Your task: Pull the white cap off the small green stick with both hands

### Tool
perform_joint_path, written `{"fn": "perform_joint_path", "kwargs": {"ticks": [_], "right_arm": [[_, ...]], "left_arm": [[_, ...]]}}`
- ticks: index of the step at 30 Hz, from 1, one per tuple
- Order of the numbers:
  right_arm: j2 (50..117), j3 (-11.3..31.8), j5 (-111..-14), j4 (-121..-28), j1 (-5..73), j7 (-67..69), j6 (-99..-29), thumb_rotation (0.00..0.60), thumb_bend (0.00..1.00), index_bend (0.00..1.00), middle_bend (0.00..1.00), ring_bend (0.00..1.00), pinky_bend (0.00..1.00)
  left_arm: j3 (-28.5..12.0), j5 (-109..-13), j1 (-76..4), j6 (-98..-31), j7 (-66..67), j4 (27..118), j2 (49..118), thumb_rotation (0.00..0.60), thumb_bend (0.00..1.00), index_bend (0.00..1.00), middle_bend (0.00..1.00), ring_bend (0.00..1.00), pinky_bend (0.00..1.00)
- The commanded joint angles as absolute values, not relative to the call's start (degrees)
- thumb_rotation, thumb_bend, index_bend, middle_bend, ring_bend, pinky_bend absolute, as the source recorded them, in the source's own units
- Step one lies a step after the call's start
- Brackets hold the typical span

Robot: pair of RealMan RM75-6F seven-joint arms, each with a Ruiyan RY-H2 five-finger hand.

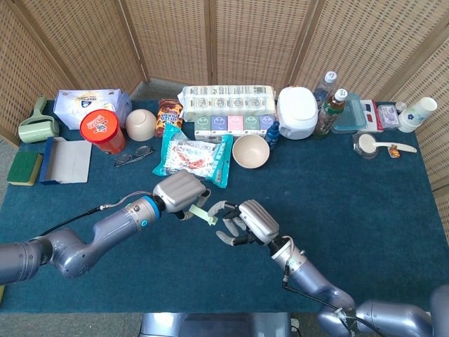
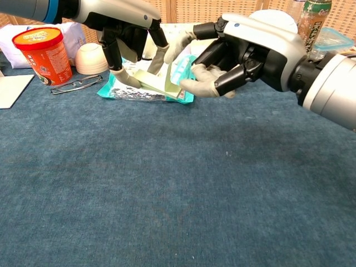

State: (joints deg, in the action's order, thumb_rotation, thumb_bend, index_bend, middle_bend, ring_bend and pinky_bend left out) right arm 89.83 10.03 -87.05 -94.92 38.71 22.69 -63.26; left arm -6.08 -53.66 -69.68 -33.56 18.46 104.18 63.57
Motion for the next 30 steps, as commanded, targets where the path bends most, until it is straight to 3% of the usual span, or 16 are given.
{"fn": "perform_joint_path", "kwargs": {"ticks": [1, 30], "right_arm": [[90.13, 9.96, -86.94, -94.71, 38.78, 22.58, -63.29, 0.600, 0.36, 0.40, 0.88, 0.96, 0.79], [90.80, 10.56, -86.26, -93.16, 39.40, 22.83, -63.90, 0.600, 0.39, 0.46, 0.89, 0.97, 0.79]], "left_arm": [[-5.96, -53.42, -69.78, -33.45, 18.20, 104.29, 63.34, 0.600, 0.40, 0.73, 1.00, 1.00, 1.00], [-4.82, -53.34, -71.09, -31.91, 15.86, 104.26, 63.10, 0.600, 0.40, 0.73, 1.00, 1.00, 1.00]]}}
